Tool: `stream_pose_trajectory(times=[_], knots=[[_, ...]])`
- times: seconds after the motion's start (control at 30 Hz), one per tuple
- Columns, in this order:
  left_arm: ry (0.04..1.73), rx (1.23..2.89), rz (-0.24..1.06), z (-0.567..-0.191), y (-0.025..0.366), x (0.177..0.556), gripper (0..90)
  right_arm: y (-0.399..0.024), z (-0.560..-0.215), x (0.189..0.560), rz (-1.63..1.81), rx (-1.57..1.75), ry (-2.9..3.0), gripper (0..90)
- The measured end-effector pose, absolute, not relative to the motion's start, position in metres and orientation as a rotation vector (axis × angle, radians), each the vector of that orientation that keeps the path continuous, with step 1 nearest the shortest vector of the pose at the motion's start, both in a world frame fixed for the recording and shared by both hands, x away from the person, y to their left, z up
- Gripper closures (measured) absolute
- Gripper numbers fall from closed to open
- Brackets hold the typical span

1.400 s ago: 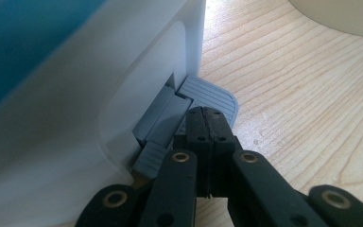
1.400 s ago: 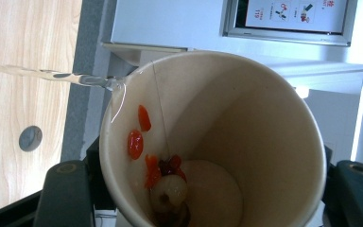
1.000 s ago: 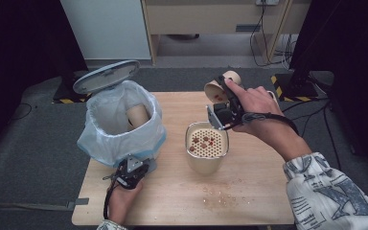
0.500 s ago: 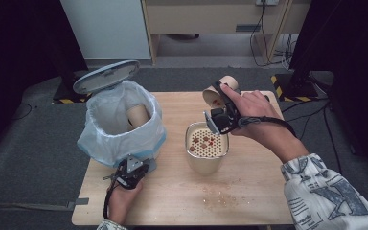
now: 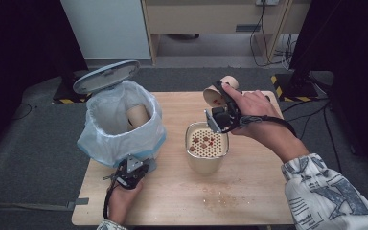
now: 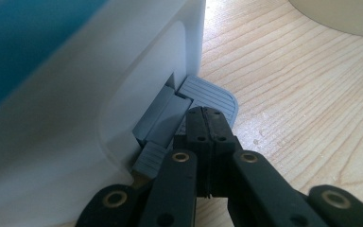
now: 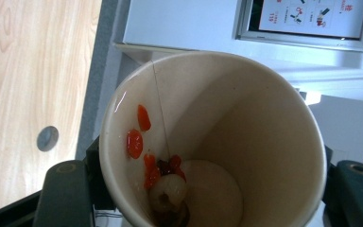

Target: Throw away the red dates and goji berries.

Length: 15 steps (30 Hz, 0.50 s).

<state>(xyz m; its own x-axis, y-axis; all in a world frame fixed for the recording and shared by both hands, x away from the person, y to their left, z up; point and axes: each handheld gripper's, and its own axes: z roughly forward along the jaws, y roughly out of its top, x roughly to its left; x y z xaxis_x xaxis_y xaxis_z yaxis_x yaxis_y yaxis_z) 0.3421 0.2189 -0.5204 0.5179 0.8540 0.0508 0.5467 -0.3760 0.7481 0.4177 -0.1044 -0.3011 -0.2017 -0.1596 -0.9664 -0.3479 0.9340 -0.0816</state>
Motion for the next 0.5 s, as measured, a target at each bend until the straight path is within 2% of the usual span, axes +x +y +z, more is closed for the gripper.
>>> stream_pose_trajectory(times=[0.5], knots=[[1.136,2.074,0.575,-0.5204,0.2189,0.3421,89.4,-0.1125,-0.3005,0.4219,0.247,-0.318,1.811,31.2]])
